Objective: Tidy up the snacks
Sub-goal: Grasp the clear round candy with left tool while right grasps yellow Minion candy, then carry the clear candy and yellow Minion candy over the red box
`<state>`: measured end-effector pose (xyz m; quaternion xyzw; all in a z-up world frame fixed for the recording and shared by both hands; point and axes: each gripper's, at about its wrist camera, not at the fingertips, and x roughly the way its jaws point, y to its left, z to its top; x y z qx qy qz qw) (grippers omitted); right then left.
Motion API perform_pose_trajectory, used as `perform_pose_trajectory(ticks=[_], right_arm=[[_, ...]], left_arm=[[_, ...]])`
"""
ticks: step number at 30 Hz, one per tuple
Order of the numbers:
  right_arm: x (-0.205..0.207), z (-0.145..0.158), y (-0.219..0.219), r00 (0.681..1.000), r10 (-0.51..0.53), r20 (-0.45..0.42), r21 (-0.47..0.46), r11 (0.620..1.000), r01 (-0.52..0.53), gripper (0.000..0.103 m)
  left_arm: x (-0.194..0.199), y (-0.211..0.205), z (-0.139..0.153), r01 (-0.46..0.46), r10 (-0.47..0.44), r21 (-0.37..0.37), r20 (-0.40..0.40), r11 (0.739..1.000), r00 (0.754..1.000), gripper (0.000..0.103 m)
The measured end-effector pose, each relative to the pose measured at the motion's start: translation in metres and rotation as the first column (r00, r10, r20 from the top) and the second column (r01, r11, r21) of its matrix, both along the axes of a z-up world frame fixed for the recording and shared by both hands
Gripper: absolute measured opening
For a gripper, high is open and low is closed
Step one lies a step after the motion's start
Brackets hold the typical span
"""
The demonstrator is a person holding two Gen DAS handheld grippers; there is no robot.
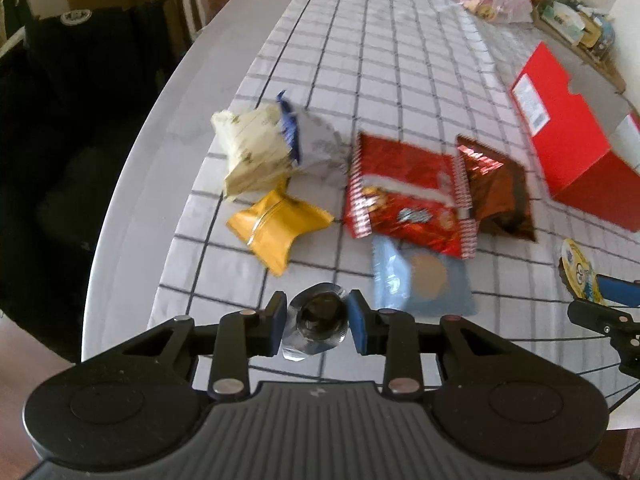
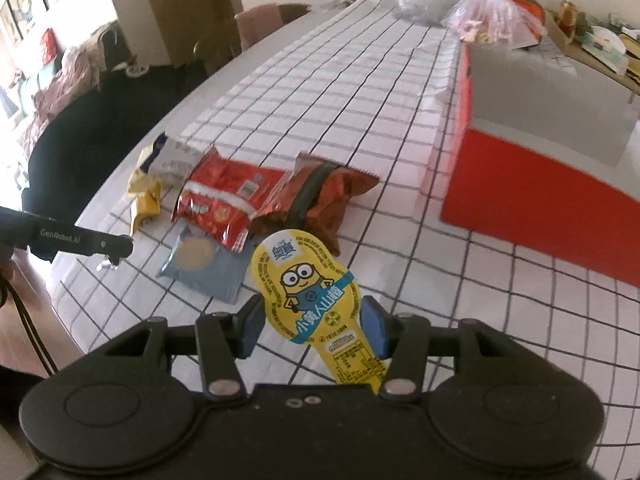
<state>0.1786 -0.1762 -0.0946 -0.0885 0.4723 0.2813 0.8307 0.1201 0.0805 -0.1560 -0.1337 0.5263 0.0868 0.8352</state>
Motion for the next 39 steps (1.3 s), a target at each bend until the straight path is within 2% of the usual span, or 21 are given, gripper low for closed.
perform_pose_trajectory(ticks=[7, 13, 17, 23, 30, 39], right_arm=[[0.007, 0.029, -0.024, 0.997, -0.055, 0.057, 0.054, 0.997, 0.052, 0.051], [0.018, 0.049, -0.044, 0.990, -0.082, 0.111, 0.063, 0.995, 0.076, 0.051], [0.028, 0.063, -0.061, 0.983, -0.103, 0.151, 0.066, 0.993, 0.094, 0.051], [0.049, 0.082, -0.088, 0.970, -0.137, 0.201, 0.083, 0.989, 0.122, 0.051], [0.083, 0.089, -0.121, 0.962, -0.176, 0.207, 0.073, 0.984, 0.164, 0.051], [0.131, 0.088, -0.156, 0.960, -0.194, 0.201, 0.049, 0.981, 0.188, 0.051]], left_arm=[[0.012, -0.020, 0.029, 0.037, -0.037, -0.006, 0.053, 0.999, 0.998, 0.032], [0.027, -0.044, 0.054, 0.083, -0.082, 0.000, 0.089, 0.997, 0.993, 0.032], [0.040, -0.063, 0.072, 0.129, -0.127, -0.005, 0.127, 0.992, 0.984, 0.032], [0.066, -0.103, 0.099, 0.199, -0.201, 0.029, 0.192, 0.980, 0.961, 0.032], [0.104, -0.154, 0.125, 0.257, -0.264, 0.062, 0.251, 0.964, 0.931, 0.032], [0.156, -0.213, 0.130, 0.312, -0.324, 0.086, 0.247, 0.946, 0.913, 0.032]])
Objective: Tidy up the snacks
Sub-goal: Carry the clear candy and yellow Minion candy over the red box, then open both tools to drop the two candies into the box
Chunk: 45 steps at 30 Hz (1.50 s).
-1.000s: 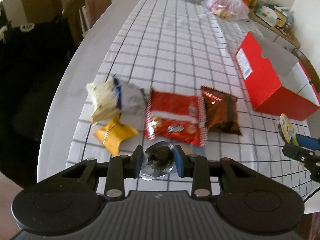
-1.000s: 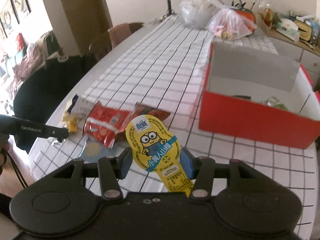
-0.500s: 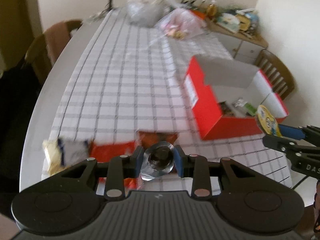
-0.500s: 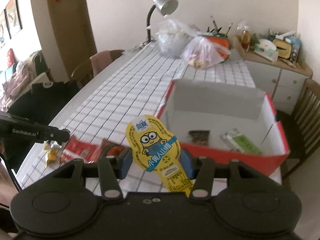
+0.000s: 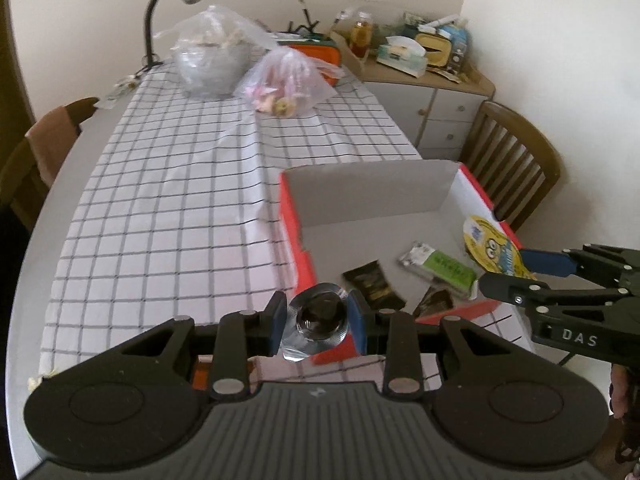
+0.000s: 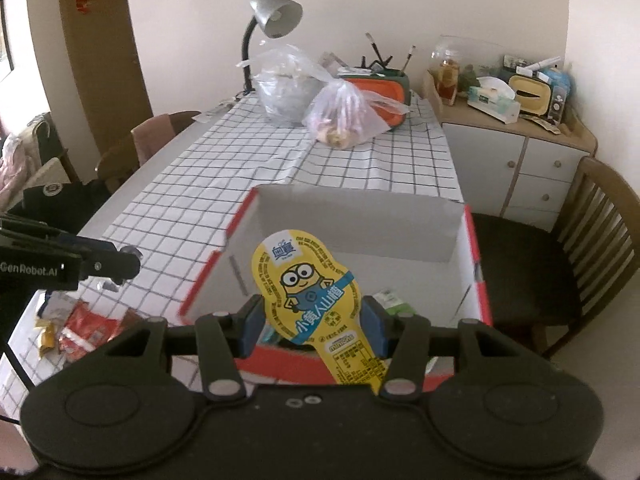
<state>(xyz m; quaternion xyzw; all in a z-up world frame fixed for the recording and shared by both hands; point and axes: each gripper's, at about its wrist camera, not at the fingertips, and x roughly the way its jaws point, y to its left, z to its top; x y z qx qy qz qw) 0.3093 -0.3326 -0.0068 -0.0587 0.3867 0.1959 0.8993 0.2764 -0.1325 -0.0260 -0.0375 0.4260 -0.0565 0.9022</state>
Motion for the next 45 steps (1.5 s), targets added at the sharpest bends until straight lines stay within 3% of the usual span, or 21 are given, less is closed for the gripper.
perform_pose_trajectory(ticks=[12, 19, 33, 45], right_arm=[[0.075, -0.034, -0.018, 0.997, 0.000, -0.073, -0.087, 0.996, -0.007, 0.051], [0.102, -0.065, -0.009, 0.990, 0.036, -0.136, -0.137, 0.989, -0.055, 0.051], [0.113, -0.106, 0.000, 0.968, 0.109, -0.227, -0.186, 0.971, -0.153, 0.051], [0.110, -0.110, -0.004, 0.963, 0.112, -0.246, -0.171, 0.973, -0.157, 0.052]], left_arm=[[0.076, -0.047, -0.025, 0.007, -0.005, 0.033, -0.060, 0.999, 0.998, 0.032], [0.111, -0.063, -0.055, 0.008, 0.000, 0.057, -0.138, 0.998, 0.990, 0.032], [0.141, -0.086, -0.109, 0.042, -0.003, 0.131, -0.289, 0.991, 0.957, 0.032], [0.139, -0.095, -0.118, 0.033, 0.013, 0.143, -0.311, 0.989, 0.950, 0.037]])
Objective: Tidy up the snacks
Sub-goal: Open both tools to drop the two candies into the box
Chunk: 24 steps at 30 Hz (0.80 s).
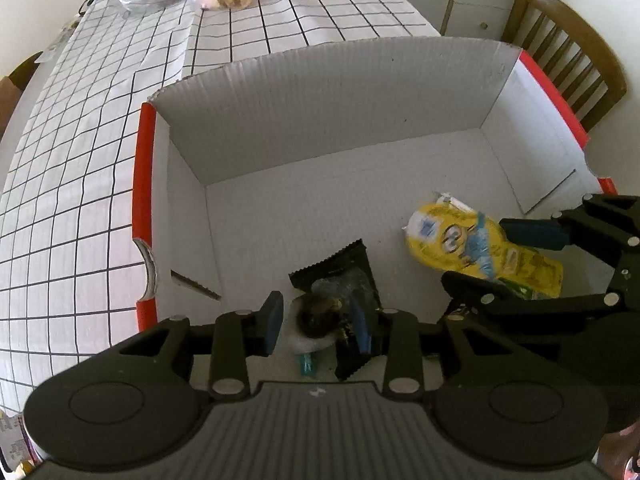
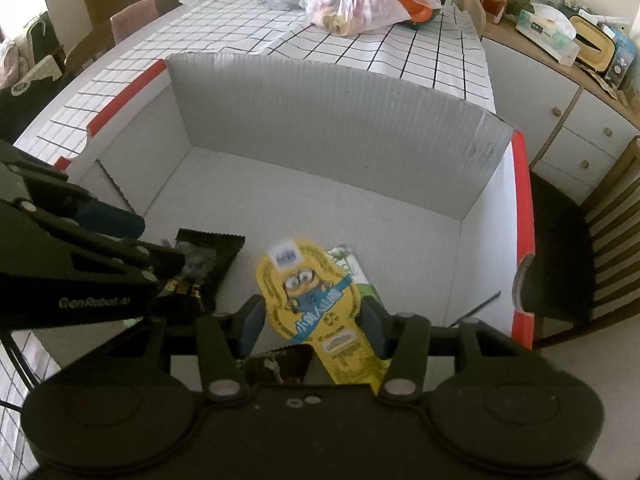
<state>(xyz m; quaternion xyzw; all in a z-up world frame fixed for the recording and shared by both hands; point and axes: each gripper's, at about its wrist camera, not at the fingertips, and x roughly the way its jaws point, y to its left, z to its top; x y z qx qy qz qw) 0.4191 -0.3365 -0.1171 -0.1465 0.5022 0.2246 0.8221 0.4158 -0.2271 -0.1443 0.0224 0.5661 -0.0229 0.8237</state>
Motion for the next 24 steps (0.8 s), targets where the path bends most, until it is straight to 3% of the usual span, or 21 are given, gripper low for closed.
perform_pose_trajectory(ticks=[3, 13, 18, 22, 24], right_arm=[[-0.005, 0.007, -0.003, 1.000, 0.000, 0.009, 0.019, 1.000, 0.000, 0.054], [-0.025, 0.046, -0.016, 0.997, -0.003, 0.074, 0.122, 0.993, -0.006, 0.062], [-0.040, 0.063, -0.020, 0.994, -0.002, 0.105, 0.156, 0.988, -0.015, 0.063], [-0.053, 0.076, -0.024, 0.991, -0.008, 0.134, 0.186, 0.982, -0.017, 0.076], [-0.060, 0.083, -0.025, 0.989, -0.007, 0.147, 0.201, 0.979, -0.023, 0.076]], left_arm=[[-0.003, 0.001, 0.006, -0.006, 0.006, -0.011, 0.011, 1.000, 1.000, 0.043], [-0.031, 0.009, 0.044, -0.017, 0.022, -0.044, 0.103, 0.999, 0.994, 0.045], [-0.048, 0.012, 0.063, -0.019, 0.028, -0.058, 0.159, 0.998, 0.987, 0.051], [-0.063, 0.014, 0.077, -0.018, 0.031, -0.068, 0.199, 0.998, 0.979, 0.052], [-0.070, 0.016, 0.083, -0.018, 0.033, -0.072, 0.220, 0.997, 0.975, 0.054]])
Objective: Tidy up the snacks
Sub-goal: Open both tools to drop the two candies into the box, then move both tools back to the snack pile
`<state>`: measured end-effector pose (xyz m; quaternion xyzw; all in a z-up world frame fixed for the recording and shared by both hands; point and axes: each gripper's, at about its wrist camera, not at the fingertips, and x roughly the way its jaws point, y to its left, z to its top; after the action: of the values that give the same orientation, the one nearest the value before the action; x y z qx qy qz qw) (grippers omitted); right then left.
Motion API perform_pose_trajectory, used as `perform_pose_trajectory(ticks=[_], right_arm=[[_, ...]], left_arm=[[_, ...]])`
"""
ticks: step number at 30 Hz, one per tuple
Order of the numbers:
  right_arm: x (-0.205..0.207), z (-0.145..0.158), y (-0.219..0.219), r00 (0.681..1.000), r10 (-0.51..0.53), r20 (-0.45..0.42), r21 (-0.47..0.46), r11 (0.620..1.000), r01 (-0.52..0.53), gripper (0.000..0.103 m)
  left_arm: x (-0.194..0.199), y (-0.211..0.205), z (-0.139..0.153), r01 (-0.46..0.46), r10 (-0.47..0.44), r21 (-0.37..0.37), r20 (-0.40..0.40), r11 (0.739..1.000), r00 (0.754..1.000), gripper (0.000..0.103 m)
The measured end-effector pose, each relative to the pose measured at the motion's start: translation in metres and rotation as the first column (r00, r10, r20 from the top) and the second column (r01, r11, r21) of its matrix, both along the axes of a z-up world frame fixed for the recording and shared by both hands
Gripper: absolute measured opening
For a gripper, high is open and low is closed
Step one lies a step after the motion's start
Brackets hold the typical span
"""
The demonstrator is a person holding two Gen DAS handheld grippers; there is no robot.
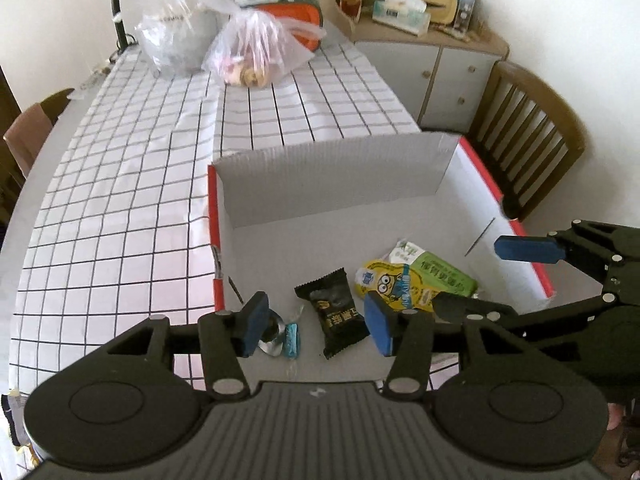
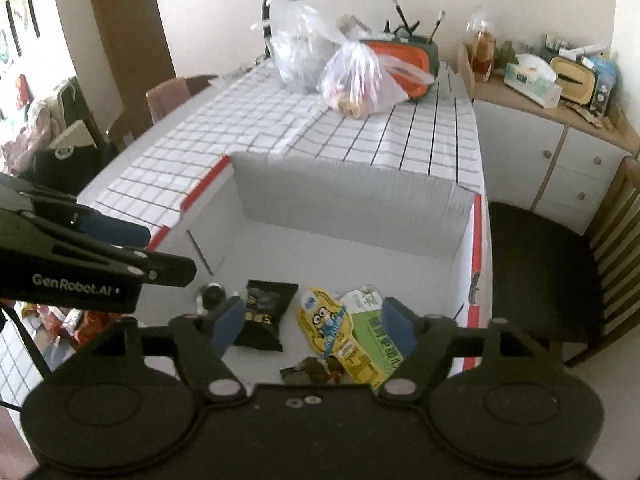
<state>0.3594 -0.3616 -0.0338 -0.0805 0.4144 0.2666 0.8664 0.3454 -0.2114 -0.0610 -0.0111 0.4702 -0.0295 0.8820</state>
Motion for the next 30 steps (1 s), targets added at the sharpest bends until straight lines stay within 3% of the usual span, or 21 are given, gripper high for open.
perform_pose_trajectory(ticks=[7, 18, 21, 30], right_arm=[[-0.020, 0.018, -0.004, 1.000, 0.005, 0.030, 0.053, 0.999, -0.007, 0.083], [-0.053, 0.033, 0.008, 0.998, 0.040, 0.039, 0.126, 0.991, -0.045, 0.085], [-0.065, 0.036, 0.016, 0.997, 0.051, 0.052, 0.132, 0.990, -0.058, 0.093], [-0.099, 0.035, 0.049, 0.998, 0.052, 0.039, 0.147, 0.988, -0.057, 0.103]], left_arm=[[-0.027, 0.009, 0.019, -0.021, 0.021, -0.008, 0.060, 1.000, 0.998, 0.056], [-0.073, 0.035, 0.038, -0.069, 0.071, -0.021, 0.159, 0.997, 0.985, 0.065], [-0.086, 0.044, 0.040, -0.078, 0.082, -0.027, 0.173, 0.997, 0.982, 0.067], [-0.121, 0.087, 0.031, -0.108, 0.113, -0.038, 0.183, 0.993, 0.977, 0.071]])
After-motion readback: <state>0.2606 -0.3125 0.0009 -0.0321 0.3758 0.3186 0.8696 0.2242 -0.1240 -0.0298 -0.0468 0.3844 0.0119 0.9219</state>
